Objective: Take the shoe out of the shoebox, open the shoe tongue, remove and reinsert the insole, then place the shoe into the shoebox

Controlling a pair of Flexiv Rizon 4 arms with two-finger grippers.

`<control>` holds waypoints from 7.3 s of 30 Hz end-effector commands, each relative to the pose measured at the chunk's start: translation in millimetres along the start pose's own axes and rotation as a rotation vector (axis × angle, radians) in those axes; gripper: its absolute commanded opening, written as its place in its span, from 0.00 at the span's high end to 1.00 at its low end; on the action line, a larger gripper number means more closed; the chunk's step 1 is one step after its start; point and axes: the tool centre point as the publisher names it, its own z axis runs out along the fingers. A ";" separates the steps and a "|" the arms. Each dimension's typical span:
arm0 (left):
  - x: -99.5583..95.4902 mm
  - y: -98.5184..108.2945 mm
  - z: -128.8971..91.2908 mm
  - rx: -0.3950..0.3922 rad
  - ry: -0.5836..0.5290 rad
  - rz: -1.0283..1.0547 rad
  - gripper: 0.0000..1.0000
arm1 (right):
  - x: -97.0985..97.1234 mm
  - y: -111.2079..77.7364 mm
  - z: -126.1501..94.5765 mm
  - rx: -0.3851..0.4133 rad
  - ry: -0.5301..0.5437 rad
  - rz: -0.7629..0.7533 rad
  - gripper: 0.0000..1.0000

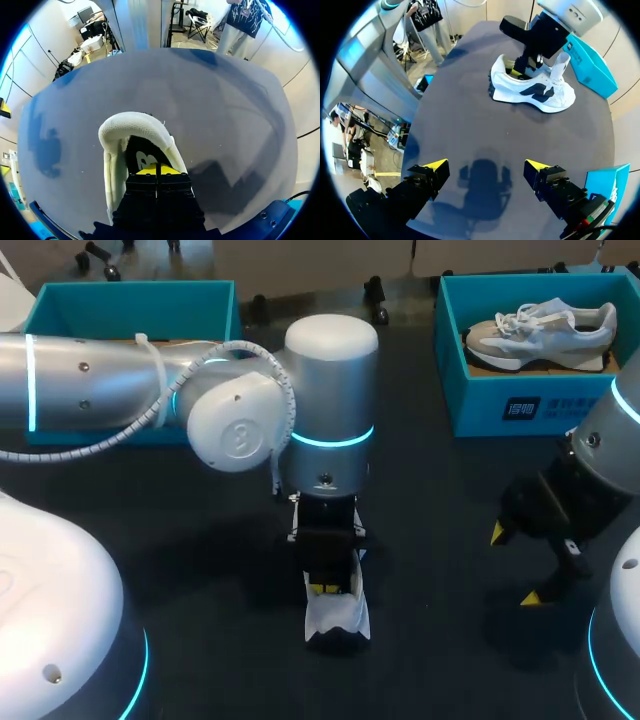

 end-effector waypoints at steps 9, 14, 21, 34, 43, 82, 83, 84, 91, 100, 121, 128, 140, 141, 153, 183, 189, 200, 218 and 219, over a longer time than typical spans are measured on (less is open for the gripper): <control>-3.7 -6.4 -30.6 -0.012 -0.018 0.041 1.00 | 1.3 -0.7 1.1 0.000 -0.003 -0.001 0.00; -6.5 -5.0 -34.9 -0.034 0.002 0.050 1.00 | 1.3 -0.7 1.1 0.000 -0.003 -0.001 0.00; -4.8 -0.5 -31.0 -0.048 0.046 0.055 1.00 | 1.3 -0.7 1.1 0.000 -0.003 -0.001 0.00; 4.8 4.8 0.9 -0.047 0.104 0.043 1.00 | 1.3 -0.7 1.1 0.000 -0.003 -0.001 0.00; 8.0 8.0 18.8 -0.053 0.040 0.022 1.00 | 1.3 -0.7 1.1 0.000 -0.003 -0.001 0.00; 0.2 10.7 35.4 -0.092 -0.014 0.016 1.00 | 1.3 -0.7 1.1 0.000 -0.003 -0.001 0.00; -1.5 10.6 32.9 -0.096 -0.031 0.014 1.00 | 1.3 -0.7 1.1 0.000 -0.003 -0.001 0.00; -3.3 10.6 30.0 -0.097 -0.048 0.013 1.00 | 1.3 -0.7 1.1 0.000 -0.003 -0.001 0.00; -9.2 5.6 9.0 -0.119 -0.095 0.025 1.00 | 1.3 -0.7 1.1 0.000 -0.003 -0.001 0.00; -8.9 -9.0 -1.7 -0.059 -0.068 0.067 1.00 | 1.3 -0.7 1.1 0.000 -0.003 -0.001 0.00; -16.6 13.2 20.5 -0.138 -0.027 0.015 1.00 | 1.3 -0.7 1.1 0.000 -0.003 -0.001 0.00; -14.1 7.3 2.2 -0.125 -0.053 0.032 1.00 | 1.3 -0.7 1.1 0.000 -0.003 -0.001 0.00; -11.7 6.5 13.2 -0.109 0.014 0.062 1.00 | 1.3 -0.7 1.1 0.000 -0.003 -0.001 0.00; -12.2 7.8 17.6 -0.108 0.029 0.060 1.00 | 1.3 -0.7 1.1 0.000 -0.003 -0.001 0.00; -16.6 21.9 38.7 -0.136 0.018 0.018 1.00 | 1.3 -0.7 1.1 0.000 -0.003 -0.001 0.00; -21.9 16.2 -31.8 -0.205 -0.114 0.029 1.00 | 1.3 -0.7 1.1 0.000 -0.003 -0.001 0.00; -20.0 21.2 -25.3 -0.265 -0.117 -0.013 1.00 | 1.3 -0.7 1.1 0.000 -0.003 -0.001 0.00; -20.1 32.4 -27.2 -0.289 -0.099 -0.051 0.95 | 1.3 -0.7 1.1 0.000 -0.003 -0.001 0.00; -7.1 34.1 -27.1 -0.271 -0.061 -0.070 0.22 | 1.3 -0.7 1.1 0.000 -0.003 -0.001 0.00; -6.2 34.3 -26.2 -0.270 -0.059 -0.071 0.20 | 1.3 -0.7 1.1 0.000 -0.003 -0.001 0.00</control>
